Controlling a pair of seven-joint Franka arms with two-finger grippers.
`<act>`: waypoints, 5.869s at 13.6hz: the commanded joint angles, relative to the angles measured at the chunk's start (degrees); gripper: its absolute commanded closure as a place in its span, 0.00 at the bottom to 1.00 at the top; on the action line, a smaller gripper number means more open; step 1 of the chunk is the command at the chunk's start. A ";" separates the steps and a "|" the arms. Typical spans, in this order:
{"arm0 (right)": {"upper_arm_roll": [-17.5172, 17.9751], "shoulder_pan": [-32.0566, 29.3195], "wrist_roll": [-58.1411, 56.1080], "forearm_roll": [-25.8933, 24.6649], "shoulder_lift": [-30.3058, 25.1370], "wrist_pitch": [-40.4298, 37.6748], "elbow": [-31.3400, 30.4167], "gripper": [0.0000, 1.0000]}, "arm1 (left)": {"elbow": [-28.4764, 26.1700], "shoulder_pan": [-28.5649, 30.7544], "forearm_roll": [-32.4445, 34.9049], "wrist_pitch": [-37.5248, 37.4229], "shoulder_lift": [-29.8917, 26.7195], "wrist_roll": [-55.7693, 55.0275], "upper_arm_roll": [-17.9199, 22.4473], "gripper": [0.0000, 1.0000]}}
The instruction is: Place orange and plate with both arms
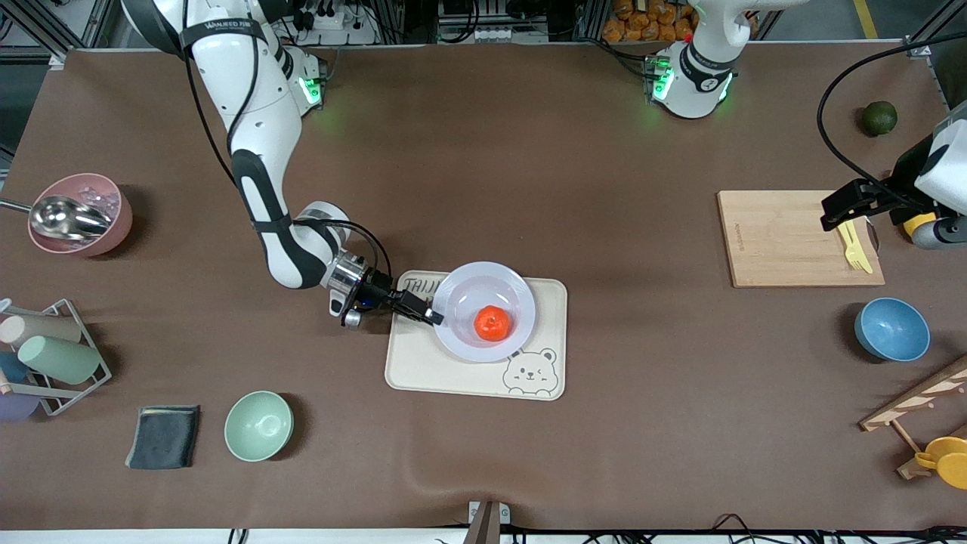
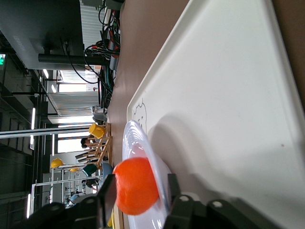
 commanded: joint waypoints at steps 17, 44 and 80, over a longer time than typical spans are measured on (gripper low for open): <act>-4.09 -2.42 57.80 -58.06 -12.15 3.80 5.31 0.00 | 0.11 -0.06 -0.23 -3.23 -2.71 1.60 0.10 0.00; -4.02 -30.36 50.88 -116.16 -25.67 -19.48 14.80 0.00 | 0.11 0.47 -0.85 -3.15 -2.88 1.69 0.01 0.00; 1.89 -31.87 56.25 -129.72 -39.85 -29.87 17.44 0.00 | 2.57 0.47 -1.91 -6.40 -4.38 3.53 0.63 0.00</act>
